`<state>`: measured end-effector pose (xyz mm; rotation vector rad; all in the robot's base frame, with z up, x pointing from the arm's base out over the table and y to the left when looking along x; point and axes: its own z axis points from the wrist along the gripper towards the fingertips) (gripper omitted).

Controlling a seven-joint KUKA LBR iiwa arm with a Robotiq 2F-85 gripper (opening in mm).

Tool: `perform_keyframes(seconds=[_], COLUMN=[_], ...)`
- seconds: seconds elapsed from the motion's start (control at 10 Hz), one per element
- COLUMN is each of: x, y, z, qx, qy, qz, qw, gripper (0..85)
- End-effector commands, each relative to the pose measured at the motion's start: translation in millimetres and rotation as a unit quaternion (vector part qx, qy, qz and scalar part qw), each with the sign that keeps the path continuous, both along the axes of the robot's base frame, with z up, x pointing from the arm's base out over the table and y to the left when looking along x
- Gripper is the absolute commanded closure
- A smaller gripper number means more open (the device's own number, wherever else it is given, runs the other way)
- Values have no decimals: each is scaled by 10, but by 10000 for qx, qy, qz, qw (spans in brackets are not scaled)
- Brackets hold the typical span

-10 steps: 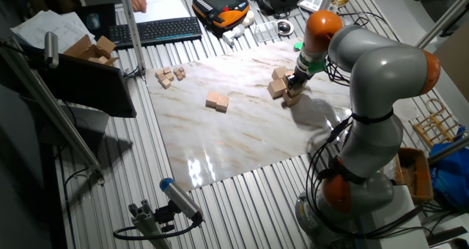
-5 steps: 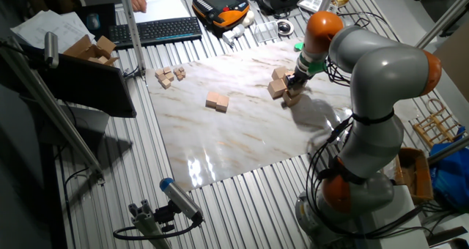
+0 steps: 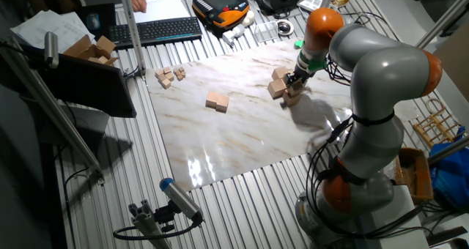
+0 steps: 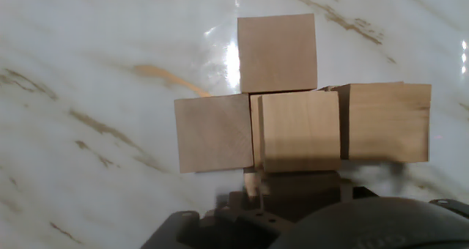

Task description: Stack the blocks into a cross shape

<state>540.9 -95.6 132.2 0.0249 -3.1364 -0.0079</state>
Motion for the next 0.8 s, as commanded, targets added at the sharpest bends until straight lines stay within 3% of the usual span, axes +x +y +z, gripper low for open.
perform_keyframes(seconds=[0.0,0.2,0.4,0.5,0.7], x=[17,49,122,184,270], y=[27,138,26,-128,-408], z=[104,255,331,393,548], qx=[-18,-72,-107,-116,-352], qy=[57,79,80,167,280], qz=[-15,-54,199,405,795], qw=[10000,9999,9997,9990,9958], gripper=[170,170,170,340,680])
